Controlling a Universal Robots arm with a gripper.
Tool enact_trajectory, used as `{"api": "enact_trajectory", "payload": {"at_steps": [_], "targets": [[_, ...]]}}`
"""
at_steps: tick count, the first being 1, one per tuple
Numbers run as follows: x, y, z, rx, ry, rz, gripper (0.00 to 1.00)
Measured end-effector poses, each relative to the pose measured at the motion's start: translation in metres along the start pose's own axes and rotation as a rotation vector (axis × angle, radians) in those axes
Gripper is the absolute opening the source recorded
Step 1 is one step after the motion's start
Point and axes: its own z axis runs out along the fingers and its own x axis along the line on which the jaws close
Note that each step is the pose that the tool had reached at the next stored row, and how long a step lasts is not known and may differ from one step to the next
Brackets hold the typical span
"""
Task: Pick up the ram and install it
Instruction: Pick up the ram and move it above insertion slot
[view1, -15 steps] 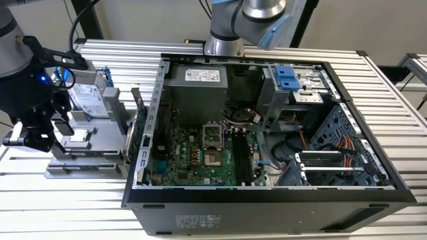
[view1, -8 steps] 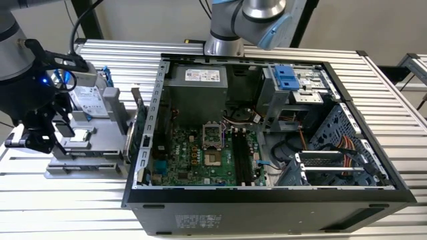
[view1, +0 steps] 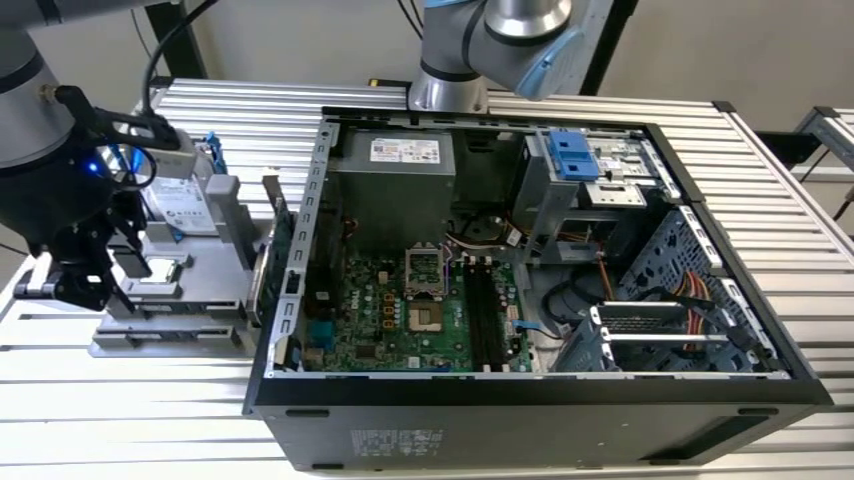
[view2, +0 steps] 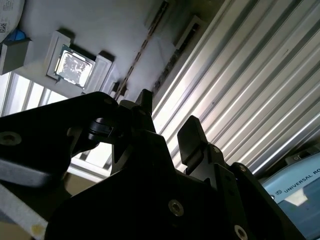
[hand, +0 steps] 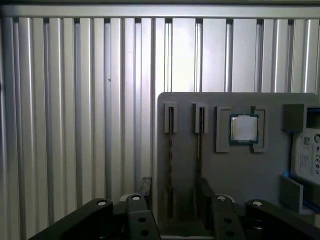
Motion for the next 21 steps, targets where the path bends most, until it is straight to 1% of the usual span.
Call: {"api": "enact_trajectory", "payload": {"at_steps": [5,21], "targets": [[-0.0003,0.0,0.0035,0.0,0.005,0.0,1.0],[-0.0009,-0.0001,0.014,0.0001,0.0165,0.0,1.0]]}}
